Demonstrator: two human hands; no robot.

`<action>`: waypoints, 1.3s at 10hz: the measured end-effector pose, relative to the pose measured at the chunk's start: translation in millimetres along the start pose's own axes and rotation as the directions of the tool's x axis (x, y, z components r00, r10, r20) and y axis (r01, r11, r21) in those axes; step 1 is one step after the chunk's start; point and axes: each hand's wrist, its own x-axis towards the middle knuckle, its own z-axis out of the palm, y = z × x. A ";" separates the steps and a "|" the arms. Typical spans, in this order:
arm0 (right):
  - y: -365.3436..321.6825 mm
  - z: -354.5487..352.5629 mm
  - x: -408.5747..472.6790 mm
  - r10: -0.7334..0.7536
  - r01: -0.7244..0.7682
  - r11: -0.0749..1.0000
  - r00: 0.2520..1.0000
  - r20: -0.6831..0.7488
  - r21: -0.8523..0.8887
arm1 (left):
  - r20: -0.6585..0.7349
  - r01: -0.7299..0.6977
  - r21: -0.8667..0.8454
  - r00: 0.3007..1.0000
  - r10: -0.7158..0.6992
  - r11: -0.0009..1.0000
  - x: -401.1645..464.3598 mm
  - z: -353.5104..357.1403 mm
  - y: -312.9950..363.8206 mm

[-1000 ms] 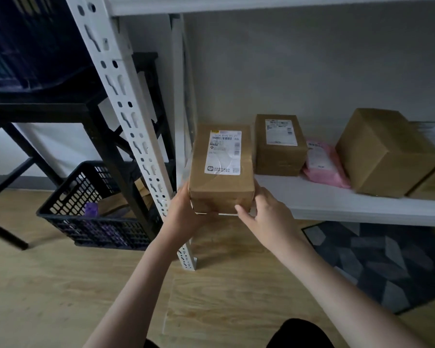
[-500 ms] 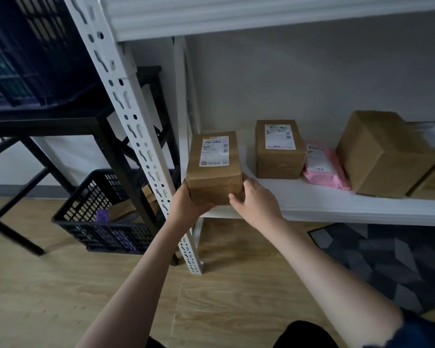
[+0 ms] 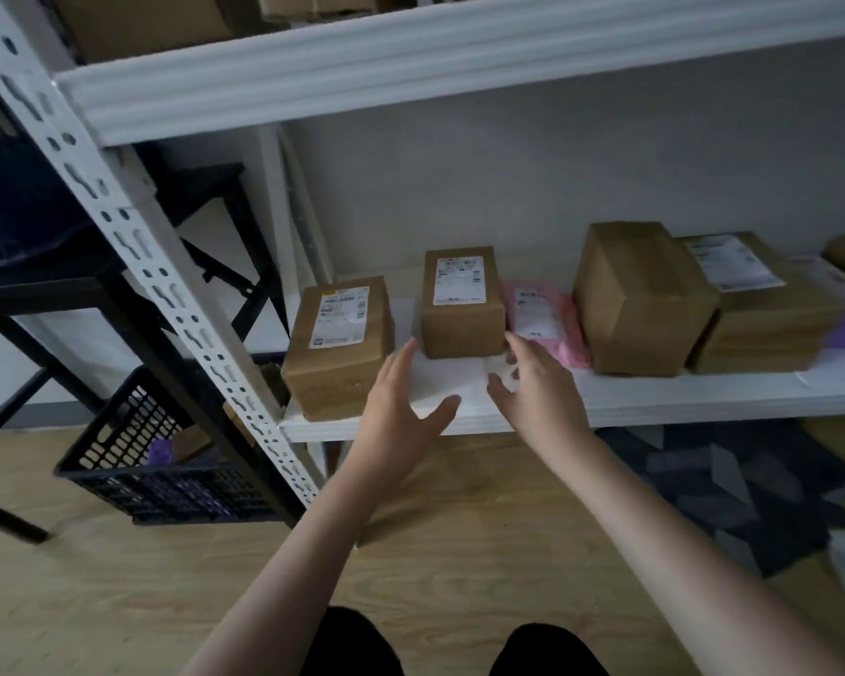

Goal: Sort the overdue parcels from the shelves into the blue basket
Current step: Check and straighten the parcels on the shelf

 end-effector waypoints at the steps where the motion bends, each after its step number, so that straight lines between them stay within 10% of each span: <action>1: 21.3 -16.8 8.1 -0.030 0.030 0.999 1.000 -0.007 -0.014 | 0.101 0.068 0.013 0.993 -0.069 0.998 13.9 23.5 0.1; 7: 44.1 24.3 114.4 0.049 -0.020 0.989 0.980 0.195 -0.149 | 0.148 0.192 0.076 0.968 -0.202 0.978 145.2 46.5 -46.8; 13: 45.7 13.4 51.8 -0.035 0.052 0.994 0.985 0.172 -0.095 | -0.018 0.095 0.036 0.995 -0.095 0.995 71.4 62.9 -43.6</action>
